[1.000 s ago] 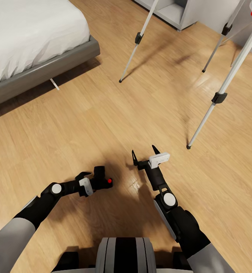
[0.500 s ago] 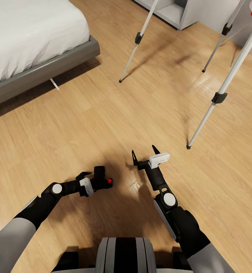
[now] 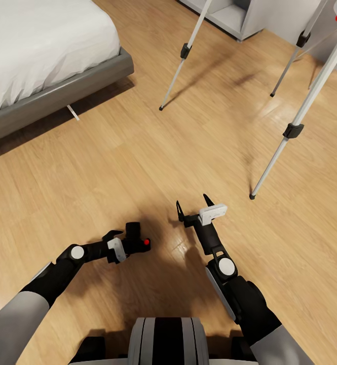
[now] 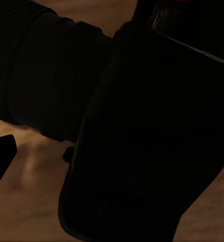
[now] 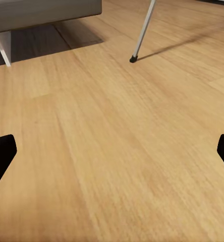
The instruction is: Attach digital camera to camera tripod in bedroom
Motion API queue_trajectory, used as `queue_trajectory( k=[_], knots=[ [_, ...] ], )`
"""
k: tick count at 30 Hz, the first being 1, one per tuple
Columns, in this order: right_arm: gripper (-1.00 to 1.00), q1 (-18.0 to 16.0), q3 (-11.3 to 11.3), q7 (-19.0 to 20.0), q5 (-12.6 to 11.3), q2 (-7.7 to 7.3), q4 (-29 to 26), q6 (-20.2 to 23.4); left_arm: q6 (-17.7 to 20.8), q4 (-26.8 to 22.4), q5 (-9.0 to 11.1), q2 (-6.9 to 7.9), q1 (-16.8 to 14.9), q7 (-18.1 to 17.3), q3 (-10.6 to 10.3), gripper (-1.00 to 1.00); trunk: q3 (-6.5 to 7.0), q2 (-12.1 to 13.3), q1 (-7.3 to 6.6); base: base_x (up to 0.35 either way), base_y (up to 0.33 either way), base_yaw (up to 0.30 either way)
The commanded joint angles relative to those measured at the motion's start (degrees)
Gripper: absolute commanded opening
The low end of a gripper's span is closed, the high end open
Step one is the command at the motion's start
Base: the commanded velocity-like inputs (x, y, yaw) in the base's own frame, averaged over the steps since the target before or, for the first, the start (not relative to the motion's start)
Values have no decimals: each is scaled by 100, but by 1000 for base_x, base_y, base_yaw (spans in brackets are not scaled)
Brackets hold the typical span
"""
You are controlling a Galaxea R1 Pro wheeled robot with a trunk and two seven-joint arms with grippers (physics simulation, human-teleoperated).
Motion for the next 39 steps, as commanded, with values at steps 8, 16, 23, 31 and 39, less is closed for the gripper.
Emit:
queue_trajectory(
  k=[8, 16, 23, 31, 39],
  knots=[
    [100, -3, 11, -44, 15, -2, 3, -11, -46, 32, -64, -38, -2, 10, -11, 100, -3, -1, -1, 0, 0, 0],
    [100, -3, 7, -44, 18, -2, 3, -11, -45, 46, -68, -60, -2, 10, -16, 100, -3, -1, -1, 0, 0, 0],
    [100, -3, 11, -44, 18, -2, 3, -11, -45, 101, -68, -63, -2, 10, -19, 100, -3, -1, -1, 0, 0, 0],
    [100, -3, 10, -44, 15, -2, 3, -11, -45, 163, -69, -64, -1, 10, -23, 100, -3, -1, -1, 0, 0, 0],
    [100, -3, 7, -44, 17, -2, 3, -11, -45, 178, -69, -64, -3, 10, -31, 100, -3, -1, -1, 0, 0, 0]
  ],
)
